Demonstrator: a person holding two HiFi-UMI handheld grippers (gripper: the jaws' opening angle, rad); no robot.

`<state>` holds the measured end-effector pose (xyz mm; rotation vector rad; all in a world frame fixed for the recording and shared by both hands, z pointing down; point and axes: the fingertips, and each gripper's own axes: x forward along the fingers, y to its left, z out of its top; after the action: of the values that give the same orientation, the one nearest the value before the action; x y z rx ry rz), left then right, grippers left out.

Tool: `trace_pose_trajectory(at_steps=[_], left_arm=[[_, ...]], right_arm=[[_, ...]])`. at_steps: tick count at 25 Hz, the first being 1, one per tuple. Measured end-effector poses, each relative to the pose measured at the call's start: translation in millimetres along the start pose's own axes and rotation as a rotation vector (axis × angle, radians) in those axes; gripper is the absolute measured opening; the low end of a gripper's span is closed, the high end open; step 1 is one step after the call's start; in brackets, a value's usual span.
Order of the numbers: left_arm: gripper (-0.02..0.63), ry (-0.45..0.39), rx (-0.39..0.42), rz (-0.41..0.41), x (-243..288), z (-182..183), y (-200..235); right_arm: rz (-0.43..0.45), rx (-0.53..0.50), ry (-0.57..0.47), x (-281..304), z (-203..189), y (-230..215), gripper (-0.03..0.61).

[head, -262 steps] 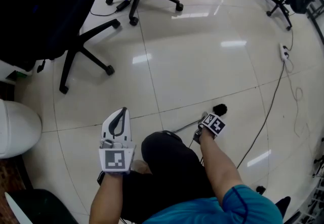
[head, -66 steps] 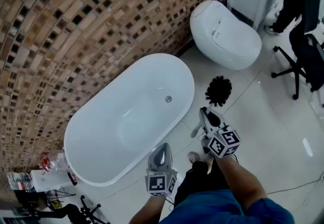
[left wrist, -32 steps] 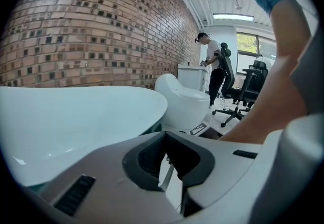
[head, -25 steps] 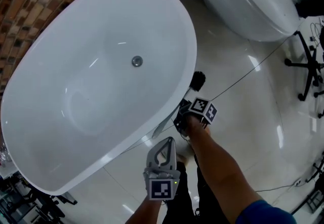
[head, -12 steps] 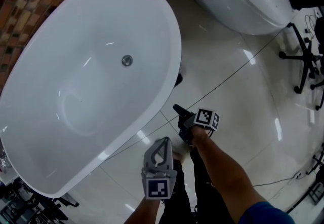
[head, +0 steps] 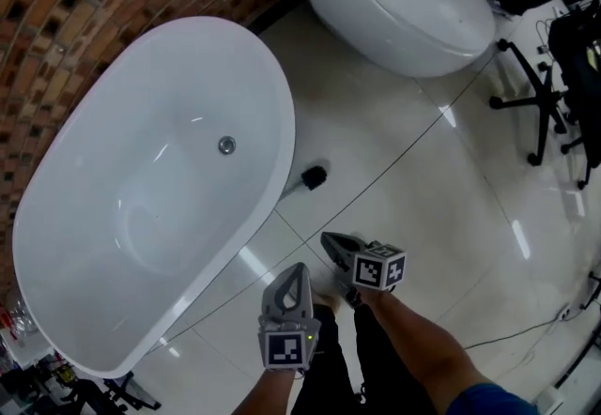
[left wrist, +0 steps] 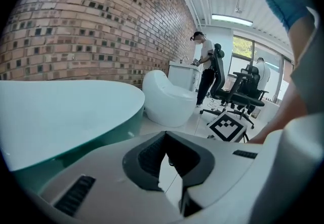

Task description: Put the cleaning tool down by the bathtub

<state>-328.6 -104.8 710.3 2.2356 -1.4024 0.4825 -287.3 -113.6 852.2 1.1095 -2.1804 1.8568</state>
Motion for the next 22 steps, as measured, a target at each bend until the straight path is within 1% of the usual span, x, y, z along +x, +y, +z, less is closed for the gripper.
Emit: trace_pose_trajectory(at_steps=[4, 8, 12, 16, 18, 20, 22], left_arm=[[-0.002, -0.003, 0.051, -0.02, -11, 28, -14], [-0.002, -0.013, 0.059, -0.01, -27, 58, -25], [-0.002, -0.037, 0.075, -0.029, -43, 96, -48], [-0.002, -0.067, 0.116, -0.068, -71, 133, -79], [-0.002, -0.078, 0.132, -0.087, -92, 150, -92], [-0.002, -0.107, 0.142, -0.101, -115, 168, -98], [-0.002, -0.126, 0.156, -0.107, -140, 181, -98]], right_arm=[[0.032, -0.05, -0.075, -35, 21, 34, -0.02], [0.063, -0.144, -0.149, -74, 47, 68, -0.02], [0.075, -0.285, -0.226, -119, 79, 105, -0.015], [0.075, -0.415, -0.303, -174, 103, 155, -0.015], [0.058, -0.503, -0.343, -205, 107, 185, -0.015], [0.047, -0.587, -0.385, -231, 105, 216, -0.015], [0.045, -0.642, -0.418, -250, 99, 246, -0.015]])
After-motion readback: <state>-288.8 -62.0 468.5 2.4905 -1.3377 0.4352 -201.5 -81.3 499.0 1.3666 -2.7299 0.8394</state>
